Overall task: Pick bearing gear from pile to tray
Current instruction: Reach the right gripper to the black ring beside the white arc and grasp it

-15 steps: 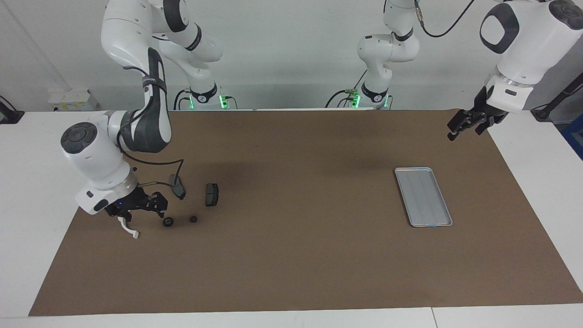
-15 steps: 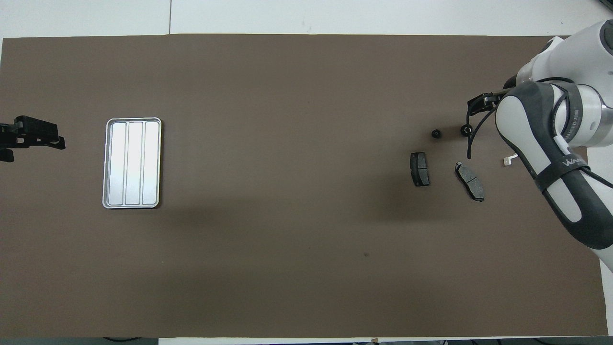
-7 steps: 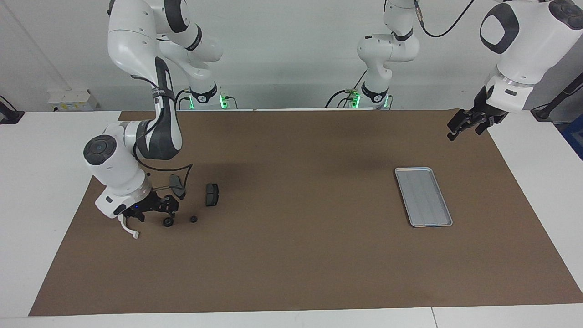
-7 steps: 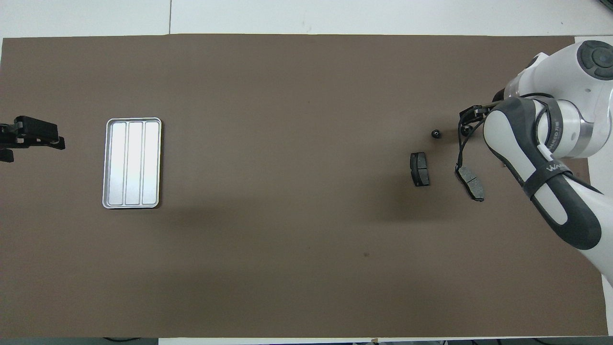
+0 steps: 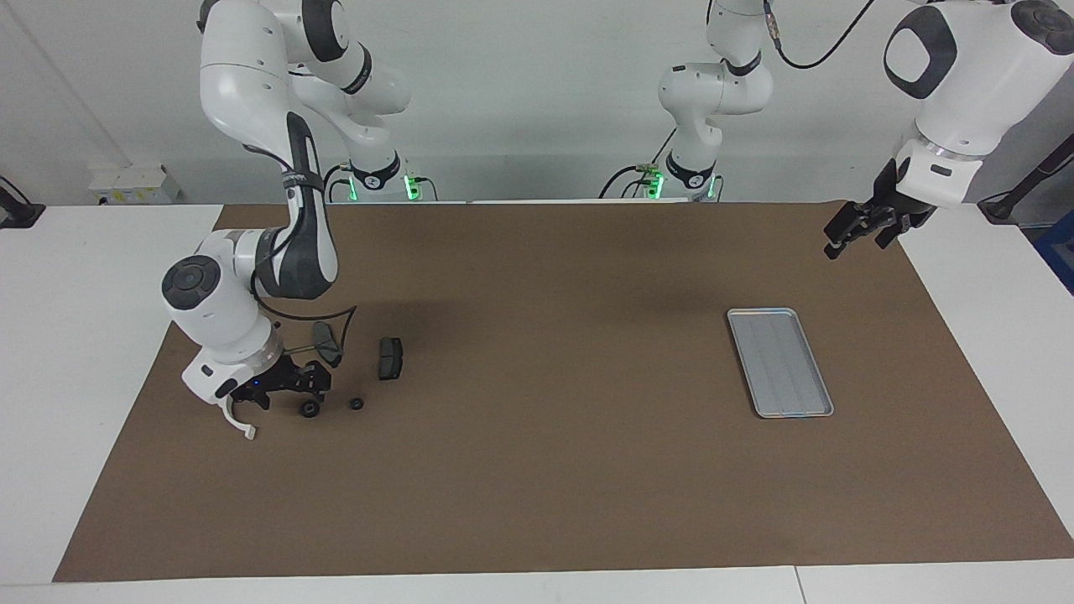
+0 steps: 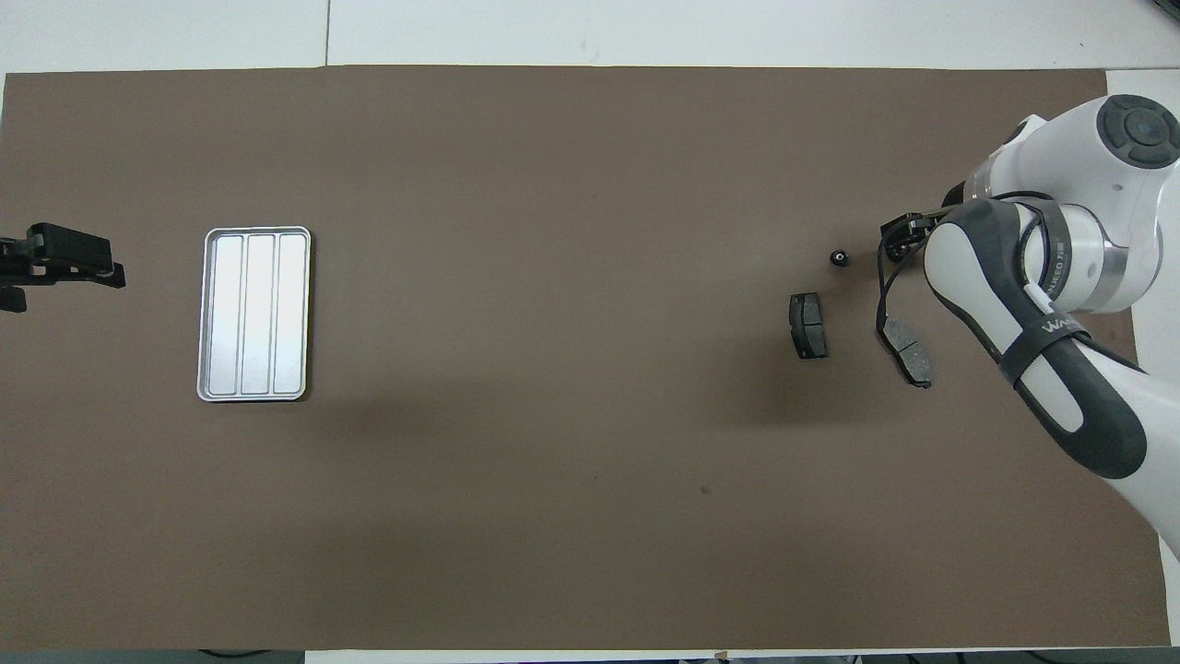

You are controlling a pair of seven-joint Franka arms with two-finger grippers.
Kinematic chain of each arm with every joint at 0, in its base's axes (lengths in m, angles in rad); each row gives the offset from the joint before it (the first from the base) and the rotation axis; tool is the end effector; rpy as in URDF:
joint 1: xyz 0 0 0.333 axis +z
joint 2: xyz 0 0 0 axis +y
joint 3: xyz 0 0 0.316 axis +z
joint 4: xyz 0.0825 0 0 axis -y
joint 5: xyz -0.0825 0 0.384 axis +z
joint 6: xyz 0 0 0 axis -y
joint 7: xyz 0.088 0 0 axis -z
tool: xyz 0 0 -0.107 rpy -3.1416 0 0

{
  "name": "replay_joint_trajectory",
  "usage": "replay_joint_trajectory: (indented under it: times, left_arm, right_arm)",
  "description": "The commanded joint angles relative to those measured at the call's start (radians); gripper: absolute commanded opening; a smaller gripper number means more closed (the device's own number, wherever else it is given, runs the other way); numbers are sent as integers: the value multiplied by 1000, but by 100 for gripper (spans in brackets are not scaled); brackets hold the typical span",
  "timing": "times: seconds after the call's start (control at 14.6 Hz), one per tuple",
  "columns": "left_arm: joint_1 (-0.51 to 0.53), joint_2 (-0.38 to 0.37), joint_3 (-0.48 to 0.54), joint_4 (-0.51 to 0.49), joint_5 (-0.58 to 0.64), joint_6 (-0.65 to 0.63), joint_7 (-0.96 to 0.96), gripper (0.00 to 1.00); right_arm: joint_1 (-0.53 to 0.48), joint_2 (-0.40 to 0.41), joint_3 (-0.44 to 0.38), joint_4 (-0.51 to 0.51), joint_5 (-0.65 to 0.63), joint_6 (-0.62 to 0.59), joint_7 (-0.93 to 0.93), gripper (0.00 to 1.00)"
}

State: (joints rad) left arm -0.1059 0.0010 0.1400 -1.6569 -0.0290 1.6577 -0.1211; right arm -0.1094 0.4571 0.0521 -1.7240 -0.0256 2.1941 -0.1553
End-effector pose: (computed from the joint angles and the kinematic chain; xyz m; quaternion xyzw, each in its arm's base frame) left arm 0.5603 0.0162 0.5907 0.9968 0.0788 -0.0007 0.0144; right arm 0.6635 -0.0423 0.3222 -0.9985 -0.0536 -0.0069 0.0003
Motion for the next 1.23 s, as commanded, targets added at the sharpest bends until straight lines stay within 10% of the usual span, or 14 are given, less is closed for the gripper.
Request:
replay_joint_trajectory:
  times: [0.0, 0.48, 1.16]
  left_arm:
    - [11, -30, -10, -32, -12, 5, 3, 100]
    - [11, -29, -10, -32, -12, 4, 3, 100]
    - [11, -29, -10, -32, -12, 5, 3, 100]
  right_arm:
    - [-9, 11, 6, -20, -13, 50, -23, 98]
    - [0, 22, 6, -35, -13, 69, -21, 96]
    - [-1, 17, 6, -89, -14, 101, -41, 56]
